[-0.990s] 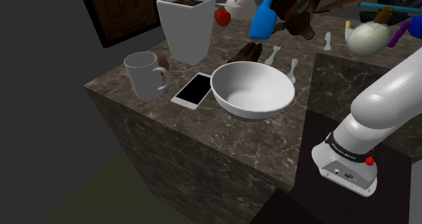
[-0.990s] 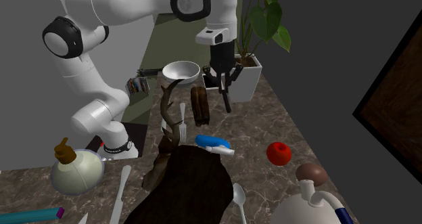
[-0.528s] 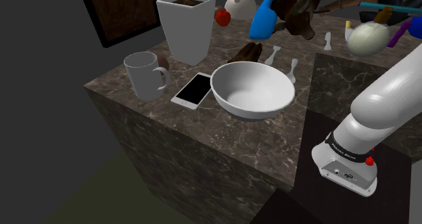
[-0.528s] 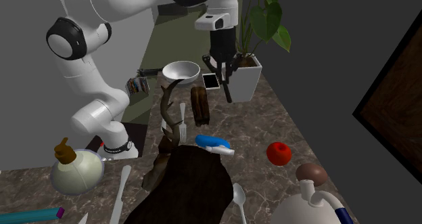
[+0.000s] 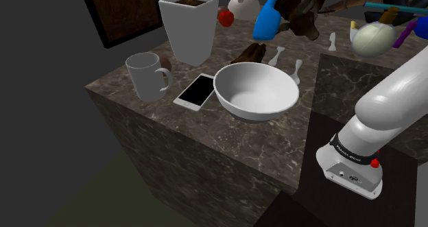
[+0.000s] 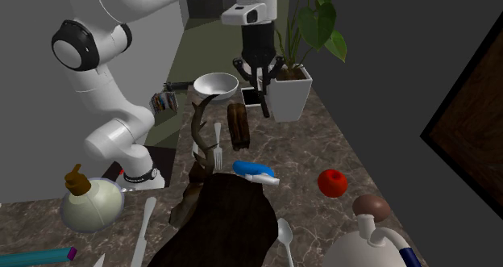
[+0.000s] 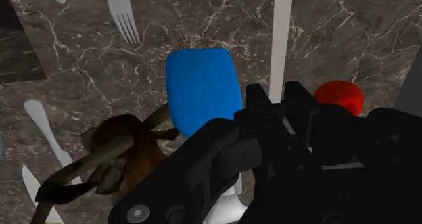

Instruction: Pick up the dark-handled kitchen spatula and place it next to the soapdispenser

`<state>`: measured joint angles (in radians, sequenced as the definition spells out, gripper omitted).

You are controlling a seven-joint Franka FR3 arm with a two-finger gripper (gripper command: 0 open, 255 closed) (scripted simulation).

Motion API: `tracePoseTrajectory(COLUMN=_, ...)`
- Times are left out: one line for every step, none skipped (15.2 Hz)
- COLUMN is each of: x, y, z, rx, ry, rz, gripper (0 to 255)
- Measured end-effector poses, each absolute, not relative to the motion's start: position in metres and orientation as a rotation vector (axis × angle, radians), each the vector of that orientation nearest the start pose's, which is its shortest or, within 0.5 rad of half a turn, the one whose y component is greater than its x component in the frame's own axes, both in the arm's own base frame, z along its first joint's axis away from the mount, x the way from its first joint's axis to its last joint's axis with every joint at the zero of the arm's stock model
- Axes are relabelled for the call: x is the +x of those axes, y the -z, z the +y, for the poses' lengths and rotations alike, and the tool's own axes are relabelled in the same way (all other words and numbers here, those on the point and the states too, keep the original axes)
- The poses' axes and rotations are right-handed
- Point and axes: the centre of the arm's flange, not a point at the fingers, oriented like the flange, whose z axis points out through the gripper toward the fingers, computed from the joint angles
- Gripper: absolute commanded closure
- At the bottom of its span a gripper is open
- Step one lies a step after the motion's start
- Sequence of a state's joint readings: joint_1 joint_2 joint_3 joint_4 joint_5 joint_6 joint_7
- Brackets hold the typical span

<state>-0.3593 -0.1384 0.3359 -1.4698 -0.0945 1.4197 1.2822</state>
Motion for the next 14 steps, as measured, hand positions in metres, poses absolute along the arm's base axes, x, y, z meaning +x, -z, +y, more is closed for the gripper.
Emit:
tracePoseTrajectory(x=0.484, y=-0.727, z=-0.016, rx=-2.521, ry=0.235, rz=1.966, gripper=255)
tracePoseTrajectory(x=0.473, y=-0.725, z=-0.026, rx=-2.52, ry=0.235, rz=1.967, gripper=255)
tracePoseTrajectory(x=0.465, y=-0.725, z=-0.033, rx=-2.521, ry=0.235, rz=1.967, gripper=255)
tracePoseTrajectory(x=0.458, y=-0.727, z=-0.046, rx=-2.52, ry=0.236, rz=1.968, gripper=255)
tracePoseTrajectory(x=0.448, y=-0.728, z=-0.055, rx=-2.521, ry=0.235, rz=1.968, gripper=255)
tracePoseTrajectory(x=0.439, y=-0.728, z=-0.066, rx=-2.52, ry=0.235, rz=1.968, gripper=255)
tracePoseTrajectory(x=0.431, y=-0.729, z=-0.075, rx=-2.52, ry=0.235, rz=1.967, gripper=255)
tracePoseTrajectory(x=0.423, y=-0.729, z=-0.087, rx=-2.52, ry=0.235, rz=1.967, gripper=255)
tracePoseTrajectory(x=0.413, y=-0.727, z=-0.093, rx=-2.52, ry=0.234, rz=1.968, gripper=255)
tracePoseTrajectory(x=0.404, y=-0.727, z=-0.104, rx=-2.52, ry=0.235, rz=1.968, gripper=255)
tracePoseTrajectory(x=0.396, y=-0.726, z=-0.113, rx=-2.52, ry=0.235, rz=1.967, gripper=255)
tracePoseTrajectory(x=0.386, y=-0.728, z=-0.123, rx=-2.52, ry=0.241, rz=1.964, gripper=255)
tracePoseTrajectory(x=0.376, y=-0.732, z=-0.128, rx=-2.52, ry=0.267, rz=1.952, gripper=255)
tracePoseTrajectory(x=0.367, y=-0.735, z=-0.137, rx=-2.519, ry=0.276, rz=1.949, gripper=255)
